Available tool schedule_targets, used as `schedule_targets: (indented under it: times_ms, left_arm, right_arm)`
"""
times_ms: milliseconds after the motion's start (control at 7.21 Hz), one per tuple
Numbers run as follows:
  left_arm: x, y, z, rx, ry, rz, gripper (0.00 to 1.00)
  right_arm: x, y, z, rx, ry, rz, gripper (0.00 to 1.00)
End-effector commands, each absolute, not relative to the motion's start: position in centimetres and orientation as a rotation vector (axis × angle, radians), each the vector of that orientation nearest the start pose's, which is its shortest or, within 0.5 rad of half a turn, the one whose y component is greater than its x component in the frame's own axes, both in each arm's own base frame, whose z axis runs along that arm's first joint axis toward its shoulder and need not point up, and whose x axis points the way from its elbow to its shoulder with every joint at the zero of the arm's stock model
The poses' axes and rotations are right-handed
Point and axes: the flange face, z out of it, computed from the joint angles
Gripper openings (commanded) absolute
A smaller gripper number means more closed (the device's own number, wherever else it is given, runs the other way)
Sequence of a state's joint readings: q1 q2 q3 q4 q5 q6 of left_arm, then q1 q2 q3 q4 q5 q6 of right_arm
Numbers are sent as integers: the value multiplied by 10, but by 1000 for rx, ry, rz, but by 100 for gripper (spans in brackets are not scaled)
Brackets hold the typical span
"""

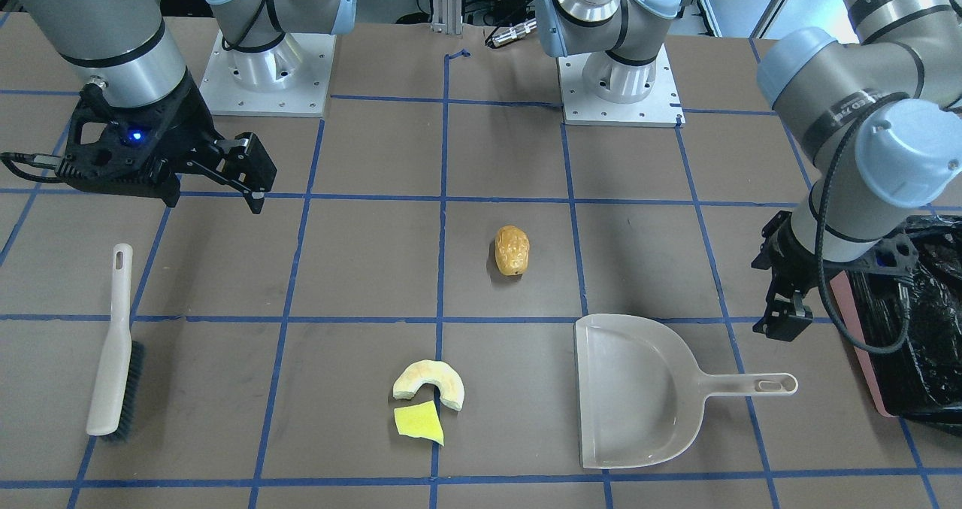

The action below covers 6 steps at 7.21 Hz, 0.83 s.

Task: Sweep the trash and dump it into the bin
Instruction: 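Lift the white dustpan by its handle with the left gripper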

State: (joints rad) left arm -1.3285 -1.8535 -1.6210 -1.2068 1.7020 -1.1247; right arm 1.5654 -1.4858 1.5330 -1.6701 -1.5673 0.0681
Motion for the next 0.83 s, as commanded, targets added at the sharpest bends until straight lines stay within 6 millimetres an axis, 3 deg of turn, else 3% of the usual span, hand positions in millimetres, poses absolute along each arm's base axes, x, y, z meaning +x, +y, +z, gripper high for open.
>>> schedule_targets:
  times_ms: [0, 139, 416, 694]
  left_arm:
    - [38, -641, 327, -2038, 2232, -222, 100]
    - [45, -664, 329, -2039, 2242, -248, 100]
    - [52, -695, 312, -2066, 2223, -251, 100]
    - [54, -705, 270, -2136, 2155, -215, 100]
  right_arm:
    - [110, -540, 470, 91, 3137, -72, 100]
    - [98, -543, 466, 94, 3141, -58, 100]
    - [52, -549, 457, -127, 3157, -20, 100]
    - [14, -545, 427, -116, 3135, 60, 100]
